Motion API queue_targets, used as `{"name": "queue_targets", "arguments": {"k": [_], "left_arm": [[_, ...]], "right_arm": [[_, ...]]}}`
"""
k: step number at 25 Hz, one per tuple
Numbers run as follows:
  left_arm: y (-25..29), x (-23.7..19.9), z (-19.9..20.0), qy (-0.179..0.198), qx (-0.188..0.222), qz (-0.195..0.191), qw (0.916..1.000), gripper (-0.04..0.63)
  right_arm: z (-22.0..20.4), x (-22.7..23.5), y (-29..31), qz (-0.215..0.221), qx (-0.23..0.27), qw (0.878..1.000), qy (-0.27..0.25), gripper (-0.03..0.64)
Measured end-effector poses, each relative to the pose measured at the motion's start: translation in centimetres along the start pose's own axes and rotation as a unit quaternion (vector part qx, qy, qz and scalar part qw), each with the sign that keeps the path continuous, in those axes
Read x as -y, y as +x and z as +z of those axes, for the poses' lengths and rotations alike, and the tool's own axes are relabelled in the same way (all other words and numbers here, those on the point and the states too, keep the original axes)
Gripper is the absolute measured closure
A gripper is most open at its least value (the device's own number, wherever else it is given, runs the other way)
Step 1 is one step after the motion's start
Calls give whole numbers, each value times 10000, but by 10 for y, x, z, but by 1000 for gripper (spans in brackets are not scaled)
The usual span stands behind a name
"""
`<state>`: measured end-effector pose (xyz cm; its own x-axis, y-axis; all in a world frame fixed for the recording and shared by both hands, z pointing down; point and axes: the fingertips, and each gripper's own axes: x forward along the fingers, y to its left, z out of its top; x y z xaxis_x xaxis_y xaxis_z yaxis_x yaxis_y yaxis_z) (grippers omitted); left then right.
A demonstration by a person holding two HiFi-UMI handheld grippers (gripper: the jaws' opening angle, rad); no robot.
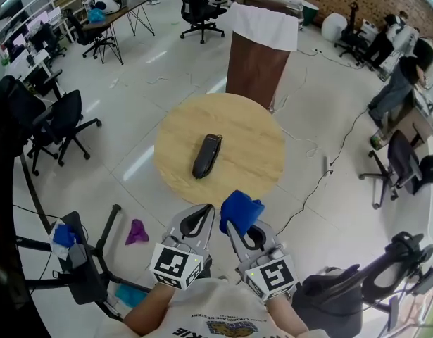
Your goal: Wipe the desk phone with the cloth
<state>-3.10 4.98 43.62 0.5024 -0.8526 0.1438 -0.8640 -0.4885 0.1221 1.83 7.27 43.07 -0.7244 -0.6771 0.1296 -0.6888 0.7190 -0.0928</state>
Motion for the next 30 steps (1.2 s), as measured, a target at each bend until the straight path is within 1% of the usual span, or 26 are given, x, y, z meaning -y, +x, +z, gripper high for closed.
{"name": "queue_targets", "arguments": {"k": [7, 11, 17, 26, 28, 30], "left_arm": [[31, -34, 12, -70, -38, -171, 9998, 595], [50, -51, 14, -107, -101, -339, 9993, 594], [73, -79, 20, -129, -39, -508, 9986, 592], [95, -108, 16, -129, -173, -547, 9983, 586], [101, -112, 12, -110, -273, -493, 9983, 566], [108, -115, 5, -65, -428, -411, 9982, 563]], "right_arm": [[13, 24, 44, -145, -88, 9998, 55, 557], [24, 33, 69, -248, -103, 9996, -54, 557], [30, 50, 100, -430, -191, 9988, -153, 557], [40, 62, 129, -605, -155, 9978, -206, 557], [40, 67, 132, -624, -162, 9977, -189, 557], [39, 72, 132, -636, -157, 9977, -170, 557]]}}
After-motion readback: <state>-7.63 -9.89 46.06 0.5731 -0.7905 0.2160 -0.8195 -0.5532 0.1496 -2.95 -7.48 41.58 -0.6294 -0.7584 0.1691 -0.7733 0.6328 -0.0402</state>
